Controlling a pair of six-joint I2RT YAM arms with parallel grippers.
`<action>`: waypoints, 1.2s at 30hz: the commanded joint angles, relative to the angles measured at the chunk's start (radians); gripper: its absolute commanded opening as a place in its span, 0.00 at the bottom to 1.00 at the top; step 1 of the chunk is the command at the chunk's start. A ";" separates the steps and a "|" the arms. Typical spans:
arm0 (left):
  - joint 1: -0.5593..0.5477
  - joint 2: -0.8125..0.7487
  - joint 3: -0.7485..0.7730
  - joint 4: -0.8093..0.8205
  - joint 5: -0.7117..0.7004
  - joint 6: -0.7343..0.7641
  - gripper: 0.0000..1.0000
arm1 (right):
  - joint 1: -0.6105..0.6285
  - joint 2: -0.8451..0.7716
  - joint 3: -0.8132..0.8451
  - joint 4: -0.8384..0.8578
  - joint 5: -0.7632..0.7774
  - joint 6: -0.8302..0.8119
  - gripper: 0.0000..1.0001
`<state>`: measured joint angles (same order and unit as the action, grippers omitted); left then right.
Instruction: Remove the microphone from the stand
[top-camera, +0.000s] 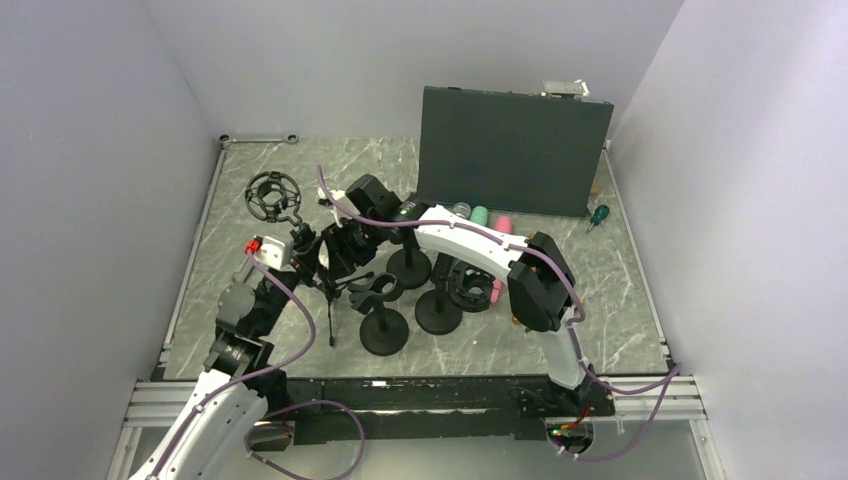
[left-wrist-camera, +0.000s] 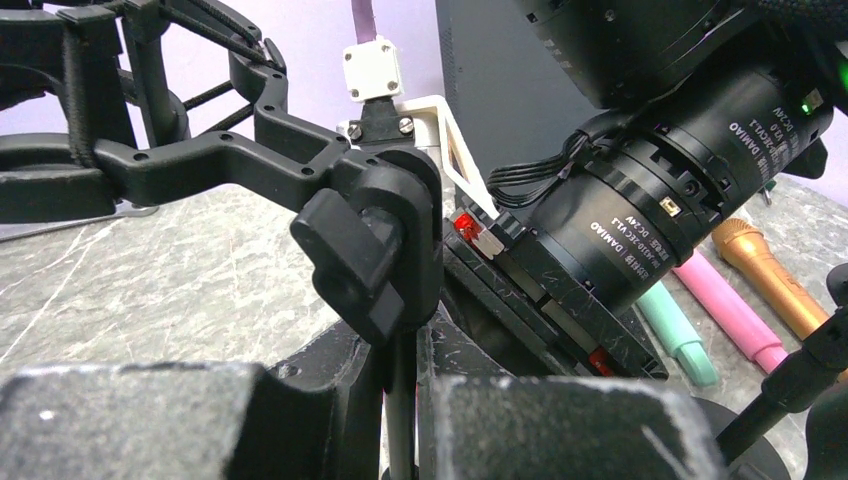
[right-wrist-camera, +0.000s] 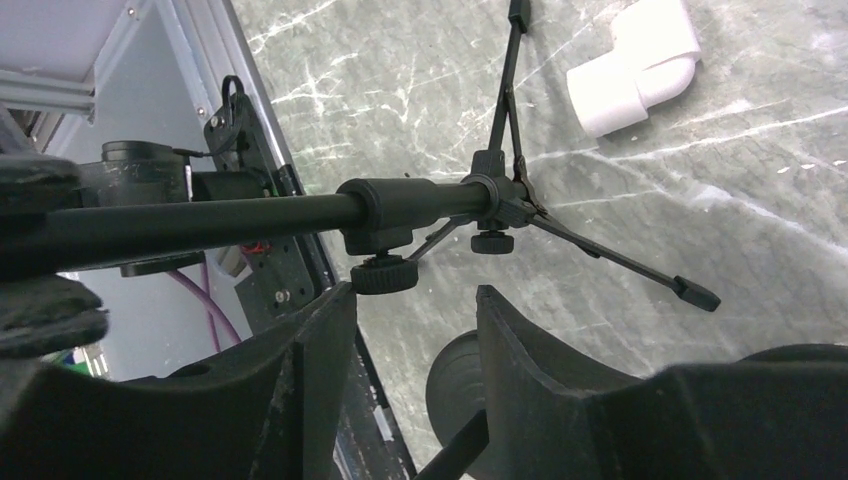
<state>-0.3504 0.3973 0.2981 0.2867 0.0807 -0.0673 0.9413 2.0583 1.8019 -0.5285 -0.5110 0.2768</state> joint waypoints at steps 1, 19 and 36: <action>0.001 -0.009 0.034 0.120 -0.005 -0.003 0.00 | 0.004 0.020 0.051 0.029 -0.028 -0.024 0.49; 0.001 -0.029 -0.010 0.141 -0.064 -0.098 0.00 | 0.029 -0.030 -0.108 0.289 0.021 0.002 0.37; 0.001 -0.133 0.313 -0.639 -0.247 -0.376 0.90 | 0.030 -0.101 -0.305 0.431 0.153 -0.206 0.00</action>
<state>-0.3466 0.3016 0.4500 -0.0578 -0.1295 -0.3099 0.9699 1.9816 1.5311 -0.1062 -0.4721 0.1867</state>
